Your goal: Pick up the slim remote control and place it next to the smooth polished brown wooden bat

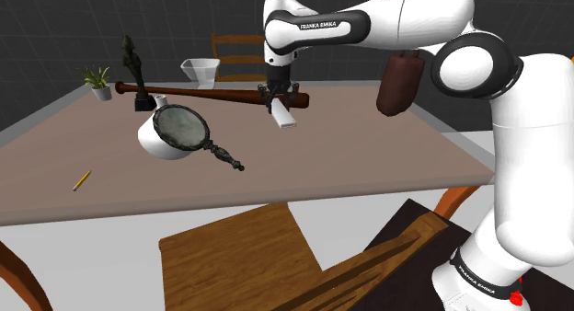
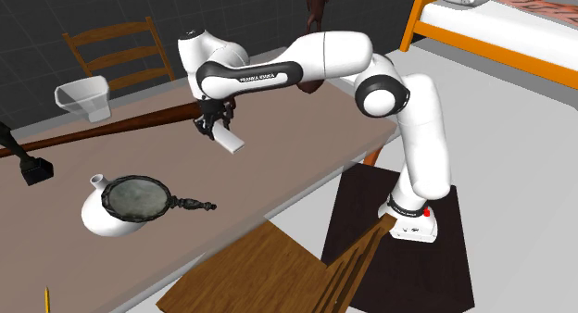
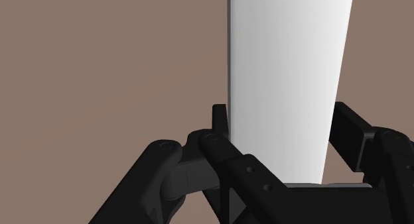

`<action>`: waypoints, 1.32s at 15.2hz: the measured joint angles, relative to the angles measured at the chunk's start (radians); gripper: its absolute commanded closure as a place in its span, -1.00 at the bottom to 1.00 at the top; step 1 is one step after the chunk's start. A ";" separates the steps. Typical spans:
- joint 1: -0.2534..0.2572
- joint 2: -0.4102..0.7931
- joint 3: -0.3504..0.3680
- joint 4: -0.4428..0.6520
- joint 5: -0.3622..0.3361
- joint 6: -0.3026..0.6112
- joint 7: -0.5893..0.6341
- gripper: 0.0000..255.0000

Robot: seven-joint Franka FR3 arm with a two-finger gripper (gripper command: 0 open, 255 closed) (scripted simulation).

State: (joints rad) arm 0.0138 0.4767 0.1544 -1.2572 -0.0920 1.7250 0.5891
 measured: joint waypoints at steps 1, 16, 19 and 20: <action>-0.001 -0.002 0.000 -0.019 0.000 0.017 0.000 1.00; -0.006 0.016 -0.003 -0.179 -0.005 0.194 0.009 1.00; -0.006 0.015 -0.003 -0.184 -0.005 0.198 0.009 1.00; -0.006 0.014 -0.003 -0.184 -0.005 0.199 0.009 1.00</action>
State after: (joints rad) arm 0.0075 0.4912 0.1512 -1.4414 -0.0973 1.9235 0.5984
